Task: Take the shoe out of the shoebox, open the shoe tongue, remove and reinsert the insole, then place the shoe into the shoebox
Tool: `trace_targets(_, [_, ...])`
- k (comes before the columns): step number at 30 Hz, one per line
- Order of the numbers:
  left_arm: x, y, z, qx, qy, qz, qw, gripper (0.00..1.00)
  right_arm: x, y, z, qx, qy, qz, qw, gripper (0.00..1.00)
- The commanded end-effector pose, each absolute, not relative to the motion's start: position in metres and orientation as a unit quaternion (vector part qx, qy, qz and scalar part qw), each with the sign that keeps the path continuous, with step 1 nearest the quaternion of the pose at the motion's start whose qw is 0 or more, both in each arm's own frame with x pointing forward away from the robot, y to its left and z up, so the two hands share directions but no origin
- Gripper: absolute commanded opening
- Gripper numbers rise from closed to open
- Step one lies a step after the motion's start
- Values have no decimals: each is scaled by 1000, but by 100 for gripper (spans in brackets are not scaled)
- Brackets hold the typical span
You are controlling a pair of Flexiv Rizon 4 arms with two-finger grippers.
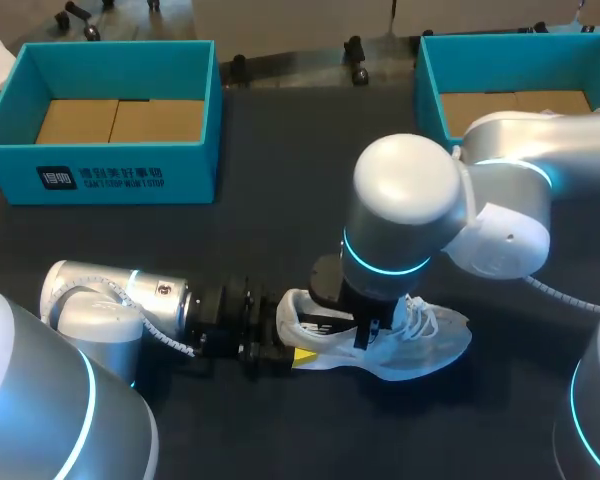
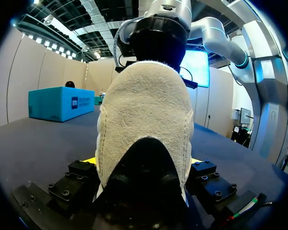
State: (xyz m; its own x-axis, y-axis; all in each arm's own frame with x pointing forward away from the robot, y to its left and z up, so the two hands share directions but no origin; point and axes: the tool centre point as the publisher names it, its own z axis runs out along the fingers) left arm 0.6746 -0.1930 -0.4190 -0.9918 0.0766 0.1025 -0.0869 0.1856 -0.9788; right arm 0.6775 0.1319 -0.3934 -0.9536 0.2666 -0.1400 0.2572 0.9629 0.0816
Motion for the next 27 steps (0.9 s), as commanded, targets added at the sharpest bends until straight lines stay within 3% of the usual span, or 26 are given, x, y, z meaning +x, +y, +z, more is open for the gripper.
trace_targets(1, [675,-193,-420,3,-768,637,65,0,681,132,-399,132,988,34,68,24])
trace_targets(4, [675,-193,-420,3,-768,637,65,0,682,130,-401,133,988,37,61,21])
trace_targets(10, [675,-193,-420,3,-768,637,65,0,686,130,-407,134,989,40,39,25])
trace_targets(14, [675,-193,-420,3,-768,637,65,0,687,130,-415,133,990,44,19,33])
trace_targets(27, [675,-193,-420,3,-768,637,65,0,666,150,-448,126,988,53,-71,38])
